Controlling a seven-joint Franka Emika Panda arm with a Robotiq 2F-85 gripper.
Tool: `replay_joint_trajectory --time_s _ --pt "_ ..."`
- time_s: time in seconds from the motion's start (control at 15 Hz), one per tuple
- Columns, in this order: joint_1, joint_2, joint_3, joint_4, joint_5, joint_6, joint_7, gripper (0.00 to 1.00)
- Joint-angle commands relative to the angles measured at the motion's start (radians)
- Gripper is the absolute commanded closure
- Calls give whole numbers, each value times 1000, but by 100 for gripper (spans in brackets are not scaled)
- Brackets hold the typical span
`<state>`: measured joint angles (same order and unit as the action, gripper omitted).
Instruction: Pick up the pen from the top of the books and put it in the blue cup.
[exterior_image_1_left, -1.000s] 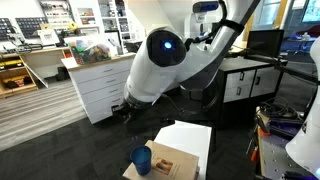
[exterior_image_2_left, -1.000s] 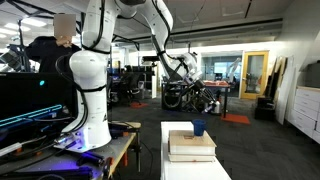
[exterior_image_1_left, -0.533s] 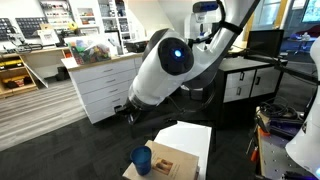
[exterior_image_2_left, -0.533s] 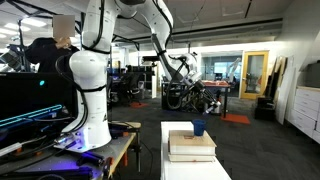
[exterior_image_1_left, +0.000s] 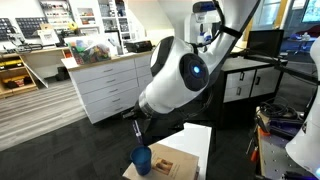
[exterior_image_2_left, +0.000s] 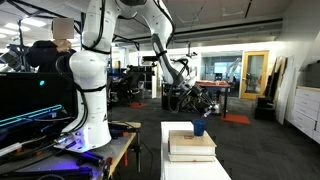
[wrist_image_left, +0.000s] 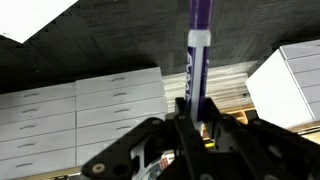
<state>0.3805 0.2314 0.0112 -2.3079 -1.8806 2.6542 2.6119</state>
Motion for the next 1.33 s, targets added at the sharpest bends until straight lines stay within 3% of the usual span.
replay_joint_trajectory --time_s 0.0,0.47,1.27 --pt "-84 -16 105 0 -3 -37 -13 94" --pt "-126 -19 200 19 -14 -68 -16 94" --pt "-144 -19 217 9 -94 -116 -3 94"
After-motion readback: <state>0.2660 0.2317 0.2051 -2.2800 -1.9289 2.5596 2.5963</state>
